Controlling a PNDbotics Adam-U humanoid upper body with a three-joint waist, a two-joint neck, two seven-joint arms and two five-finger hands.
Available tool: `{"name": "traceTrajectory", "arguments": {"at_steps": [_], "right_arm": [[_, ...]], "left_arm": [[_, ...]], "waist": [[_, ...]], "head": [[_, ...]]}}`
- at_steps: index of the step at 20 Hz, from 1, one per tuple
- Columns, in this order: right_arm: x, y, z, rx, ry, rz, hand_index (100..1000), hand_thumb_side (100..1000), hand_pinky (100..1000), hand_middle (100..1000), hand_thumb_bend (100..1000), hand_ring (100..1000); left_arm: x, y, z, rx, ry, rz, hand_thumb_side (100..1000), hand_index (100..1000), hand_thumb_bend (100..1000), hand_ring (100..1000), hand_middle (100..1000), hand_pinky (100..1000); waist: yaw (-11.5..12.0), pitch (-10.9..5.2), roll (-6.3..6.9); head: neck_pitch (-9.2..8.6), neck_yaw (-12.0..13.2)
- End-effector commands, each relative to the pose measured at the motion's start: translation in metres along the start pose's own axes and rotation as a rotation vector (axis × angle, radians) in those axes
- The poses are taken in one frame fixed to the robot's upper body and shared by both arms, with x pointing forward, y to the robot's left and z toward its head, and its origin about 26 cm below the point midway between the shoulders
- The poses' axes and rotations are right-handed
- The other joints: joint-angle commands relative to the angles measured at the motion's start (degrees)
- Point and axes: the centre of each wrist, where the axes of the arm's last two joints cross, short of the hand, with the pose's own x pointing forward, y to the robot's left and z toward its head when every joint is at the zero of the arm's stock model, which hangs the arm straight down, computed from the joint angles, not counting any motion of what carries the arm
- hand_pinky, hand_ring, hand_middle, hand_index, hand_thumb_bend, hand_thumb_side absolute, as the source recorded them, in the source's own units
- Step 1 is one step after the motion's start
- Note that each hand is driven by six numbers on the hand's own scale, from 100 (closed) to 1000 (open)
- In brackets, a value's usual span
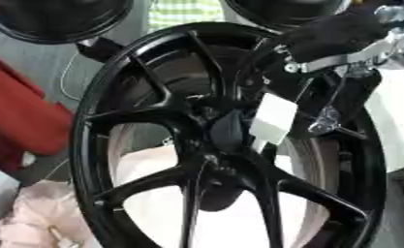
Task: Pull the pin out of the wheel hub.
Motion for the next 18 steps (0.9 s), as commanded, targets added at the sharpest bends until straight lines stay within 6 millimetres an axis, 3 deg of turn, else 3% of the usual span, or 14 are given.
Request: {"name": "traceTrajectory", "arguments": {"at_steps": [1, 9, 18], "right_arm": [[-0.0026, -0.0068, 0.0064, 0.058, -0.019, 0.062, 806, 333, 973, 850, 376, 1000], [-0.0045, -0.0040, 0.0041, 0.049, -0.029, 0.029, 773, 306, 969, 811, 300, 1000], [-0.0055, -0.0007, 0.0032, 0.056, -0.039, 0.006, 765, 291, 968, 809, 296, 1000]], "left_arm": [[0.0071, 0.0049, -0.0013, -0.010, -0.018, -0.024, 850, 646, 100, 596, 493, 704], [0.0066, 0.0047, -0.0009, -0.009, -0.016, -0.023, 851, 646, 100, 596, 493, 704], [0.0060, 0.0047, -0.0004, -0.010, -0.012, -0.022, 854, 646, 100, 595, 493, 705]], "waist": [[0.08, -0.30, -0.64], [0.19, -0.33, -0.75], [0.31, -0.40, -0.80]], "head": [[-0.03, -0.22], [0.09, -0.21], [0.24, -0.32]]}}
